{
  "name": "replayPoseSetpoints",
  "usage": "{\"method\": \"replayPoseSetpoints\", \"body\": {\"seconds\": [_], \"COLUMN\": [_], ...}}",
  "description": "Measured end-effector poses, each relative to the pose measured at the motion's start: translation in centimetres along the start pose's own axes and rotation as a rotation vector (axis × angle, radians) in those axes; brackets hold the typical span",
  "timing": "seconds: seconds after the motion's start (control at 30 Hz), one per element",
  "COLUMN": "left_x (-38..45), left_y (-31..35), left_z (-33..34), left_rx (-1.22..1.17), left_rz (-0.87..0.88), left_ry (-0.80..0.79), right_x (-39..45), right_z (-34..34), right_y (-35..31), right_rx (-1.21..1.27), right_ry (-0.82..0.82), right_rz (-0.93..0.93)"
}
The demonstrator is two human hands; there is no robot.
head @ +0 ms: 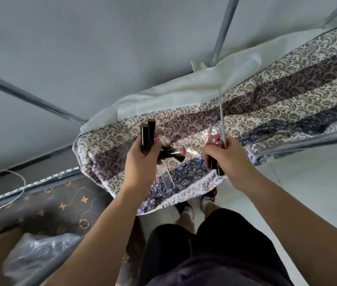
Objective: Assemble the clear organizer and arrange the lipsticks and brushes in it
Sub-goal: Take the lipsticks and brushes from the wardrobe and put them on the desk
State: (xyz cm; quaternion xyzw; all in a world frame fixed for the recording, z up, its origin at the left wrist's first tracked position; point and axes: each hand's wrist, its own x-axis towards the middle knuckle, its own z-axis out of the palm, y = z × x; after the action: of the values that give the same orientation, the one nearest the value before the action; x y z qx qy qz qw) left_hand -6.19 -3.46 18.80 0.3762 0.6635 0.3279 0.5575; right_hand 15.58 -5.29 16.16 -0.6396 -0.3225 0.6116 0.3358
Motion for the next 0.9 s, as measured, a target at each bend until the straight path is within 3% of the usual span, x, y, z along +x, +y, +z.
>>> {"method": "replayPoseSetpoints", "body": {"seconds": [0.4,0.67,0.9], "left_x": [-10.6,-15.5,-25.4], "left_y": [2.1,3.0,-0.3], "left_z": [-1.6,3.2,9.0], "left_rx": [0.052,0.112,0.247], "left_rz": [0.009,0.055,0.111], "left_ry": [-0.188,-0.44,-0.687], "right_x": [-14.4,-25.2,-39.0], "right_z": [-1.1,-4.7,-6.4], "right_y": [-2.1,2.5,10.5], "right_rx": [0.132,0.324,0.488], "right_ry": [0.064,0.344,0.65], "right_rz": [-0.121,-0.122,-0.105]}}
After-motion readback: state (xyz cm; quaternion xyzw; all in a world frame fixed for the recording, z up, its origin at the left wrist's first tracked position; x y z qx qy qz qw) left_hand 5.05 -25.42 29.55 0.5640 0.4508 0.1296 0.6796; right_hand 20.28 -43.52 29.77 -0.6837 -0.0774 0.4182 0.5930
